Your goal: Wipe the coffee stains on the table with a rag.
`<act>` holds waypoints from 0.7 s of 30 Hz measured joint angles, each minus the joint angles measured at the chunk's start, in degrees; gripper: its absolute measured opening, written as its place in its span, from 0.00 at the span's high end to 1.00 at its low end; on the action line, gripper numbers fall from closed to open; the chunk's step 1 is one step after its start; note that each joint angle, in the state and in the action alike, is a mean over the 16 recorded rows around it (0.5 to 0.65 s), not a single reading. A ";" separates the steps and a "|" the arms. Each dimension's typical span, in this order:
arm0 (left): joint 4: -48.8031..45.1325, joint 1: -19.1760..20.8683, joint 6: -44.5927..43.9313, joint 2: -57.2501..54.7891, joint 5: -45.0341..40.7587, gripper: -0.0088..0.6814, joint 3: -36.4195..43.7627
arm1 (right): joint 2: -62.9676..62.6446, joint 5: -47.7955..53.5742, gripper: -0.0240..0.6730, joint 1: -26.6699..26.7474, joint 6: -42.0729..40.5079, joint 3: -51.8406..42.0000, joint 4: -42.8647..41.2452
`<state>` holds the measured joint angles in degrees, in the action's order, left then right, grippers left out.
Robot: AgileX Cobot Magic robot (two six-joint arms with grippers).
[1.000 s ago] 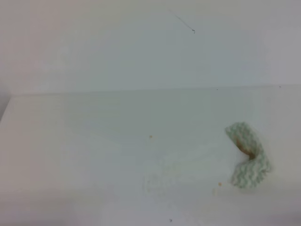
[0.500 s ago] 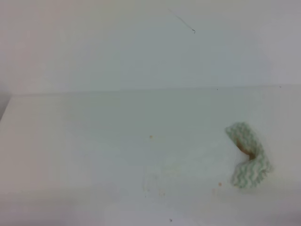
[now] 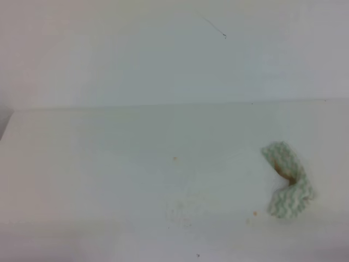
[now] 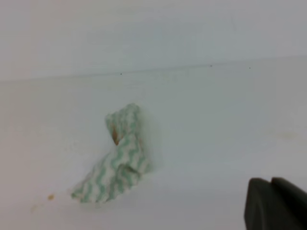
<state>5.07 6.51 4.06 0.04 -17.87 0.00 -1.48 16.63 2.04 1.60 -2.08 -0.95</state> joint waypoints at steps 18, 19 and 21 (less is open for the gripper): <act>0.00 0.97 0.00 -0.01 0.00 0.99 0.00 | 0.00 0.05 0.97 0.00 0.00 0.00 0.00; 0.00 1.05 0.00 -0.01 0.00 0.99 0.00 | 0.00 0.05 0.97 0.00 0.00 0.00 0.00; 0.00 1.17 0.00 0.00 0.00 0.99 0.00 | 0.00 0.04 0.97 0.00 0.00 0.00 0.00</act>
<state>5.07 7.68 4.06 0.03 -17.87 0.00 -1.48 16.67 2.04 1.60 -2.08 -0.95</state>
